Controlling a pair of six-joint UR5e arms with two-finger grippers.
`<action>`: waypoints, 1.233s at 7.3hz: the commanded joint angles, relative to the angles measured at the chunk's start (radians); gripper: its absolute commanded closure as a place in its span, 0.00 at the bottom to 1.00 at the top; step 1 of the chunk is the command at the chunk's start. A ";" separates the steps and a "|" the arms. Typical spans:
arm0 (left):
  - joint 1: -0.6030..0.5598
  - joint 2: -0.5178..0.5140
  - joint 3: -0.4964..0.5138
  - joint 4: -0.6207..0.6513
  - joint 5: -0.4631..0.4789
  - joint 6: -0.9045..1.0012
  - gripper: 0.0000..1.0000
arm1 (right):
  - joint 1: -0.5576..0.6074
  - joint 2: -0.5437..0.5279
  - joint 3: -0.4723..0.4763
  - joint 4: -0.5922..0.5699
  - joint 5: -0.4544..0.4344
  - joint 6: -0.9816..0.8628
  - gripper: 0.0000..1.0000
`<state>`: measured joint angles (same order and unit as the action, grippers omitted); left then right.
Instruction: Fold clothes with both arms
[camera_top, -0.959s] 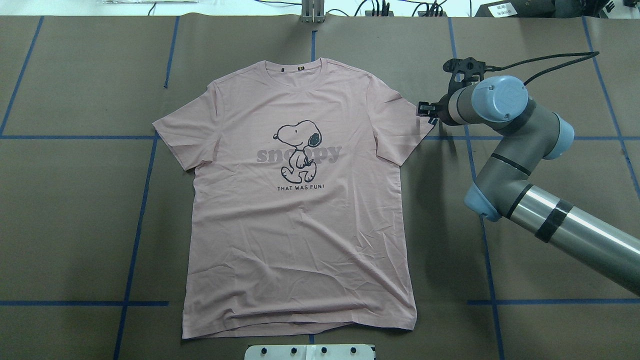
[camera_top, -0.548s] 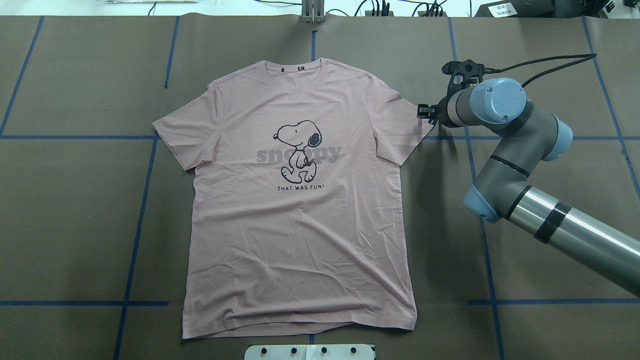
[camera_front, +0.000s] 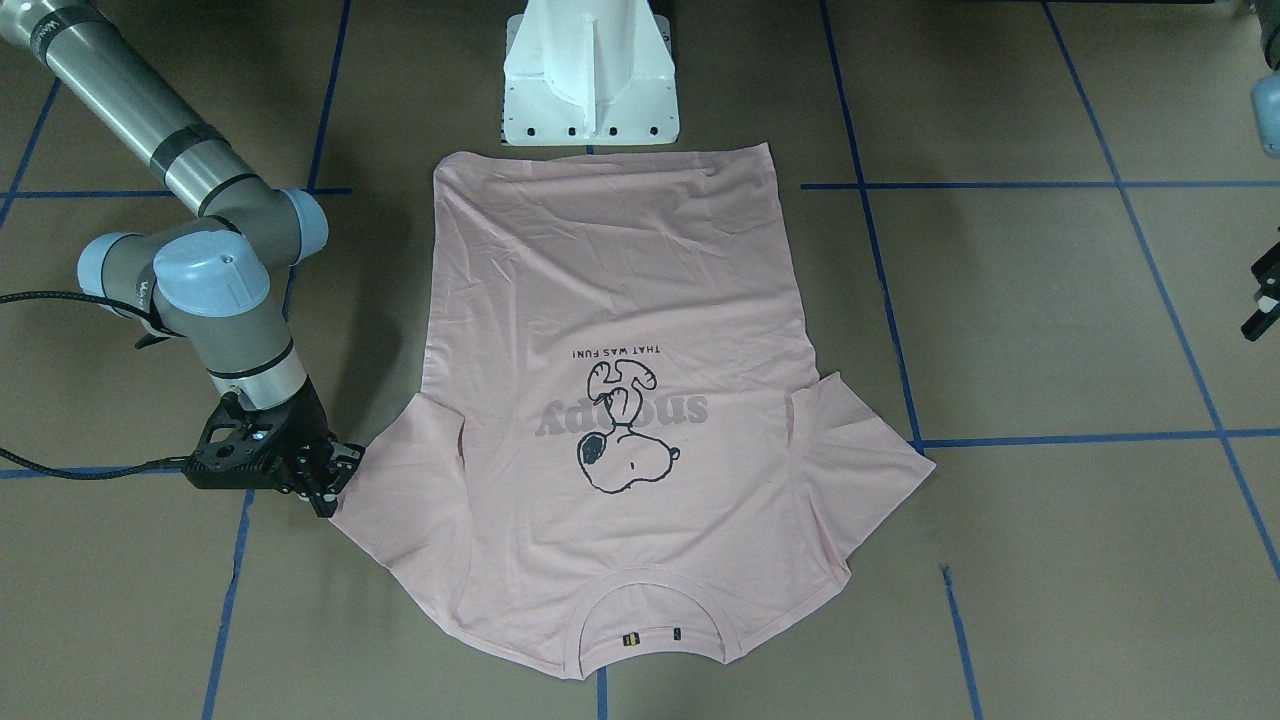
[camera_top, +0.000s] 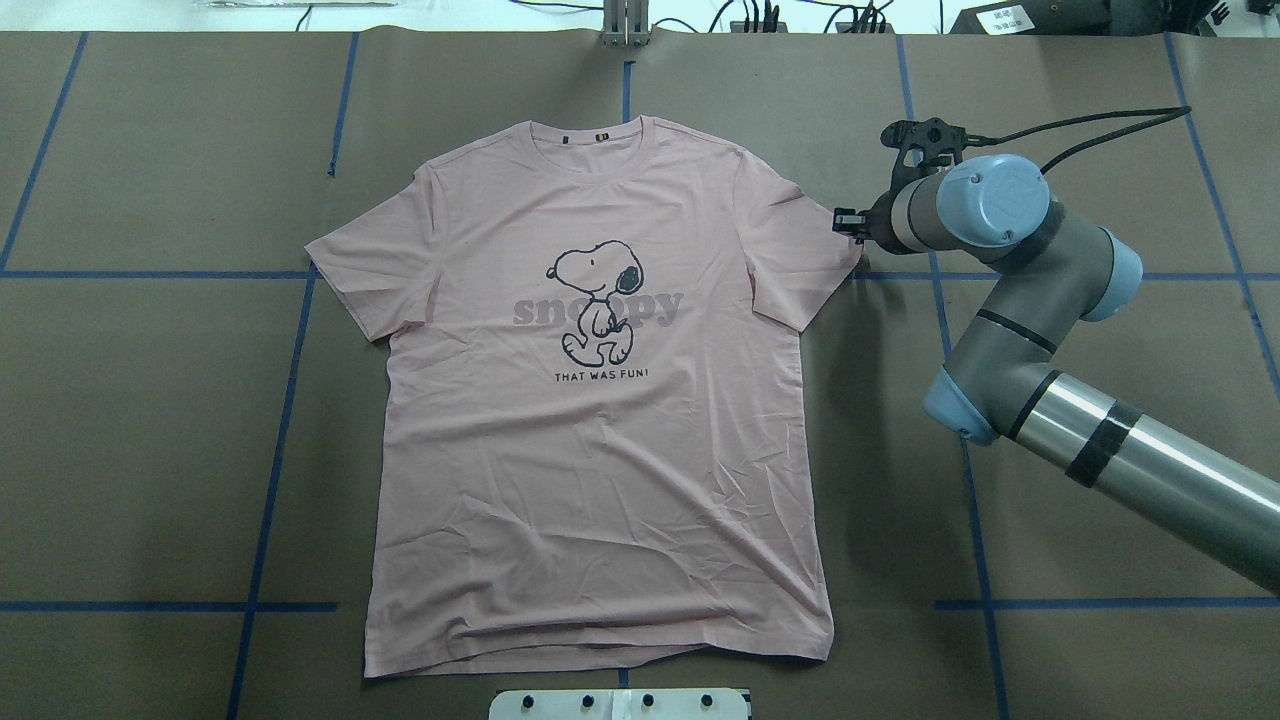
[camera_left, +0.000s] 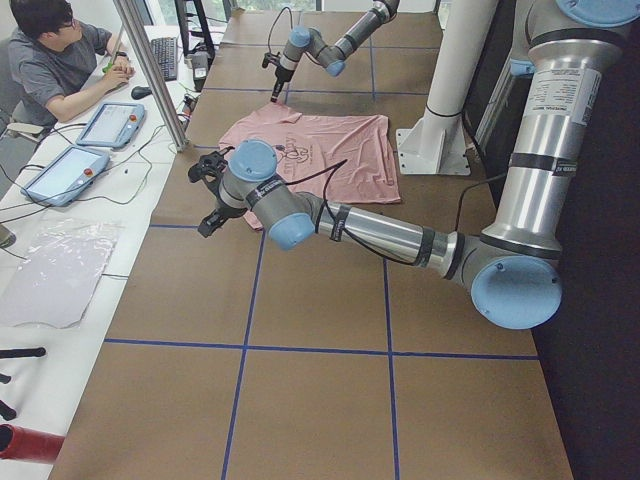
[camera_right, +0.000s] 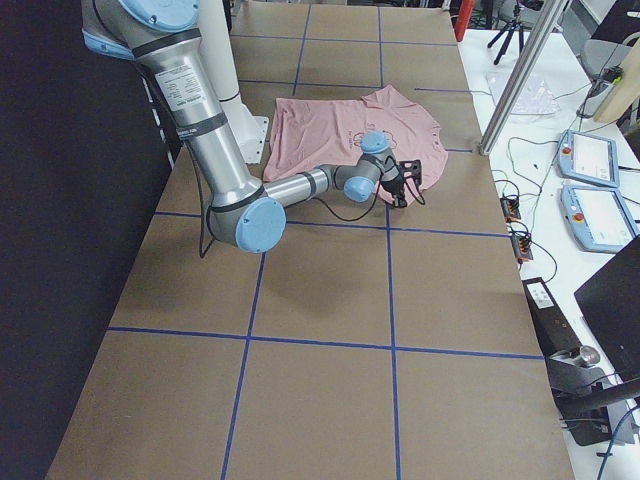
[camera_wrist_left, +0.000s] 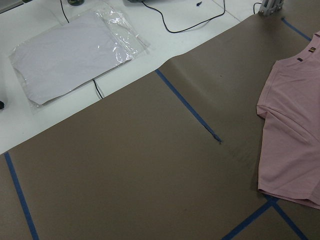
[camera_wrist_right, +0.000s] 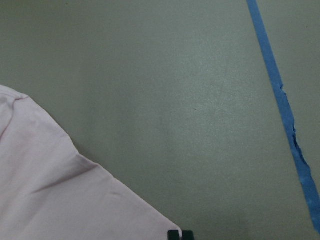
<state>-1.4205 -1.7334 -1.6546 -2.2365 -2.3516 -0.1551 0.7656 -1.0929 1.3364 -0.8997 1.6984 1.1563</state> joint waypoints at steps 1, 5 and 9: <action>0.000 0.002 -0.001 0.000 -0.001 0.000 0.00 | -0.003 0.010 0.111 -0.127 0.001 0.000 1.00; 0.000 0.003 0.001 0.000 0.000 0.000 0.00 | -0.092 0.233 0.120 -0.410 -0.115 0.111 1.00; 0.000 0.005 0.006 0.000 0.000 0.000 0.00 | -0.153 0.352 -0.046 -0.400 -0.204 0.143 1.00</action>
<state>-1.4205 -1.7294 -1.6507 -2.2365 -2.3516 -0.1549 0.6286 -0.7550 1.3055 -1.2999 1.5072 1.2983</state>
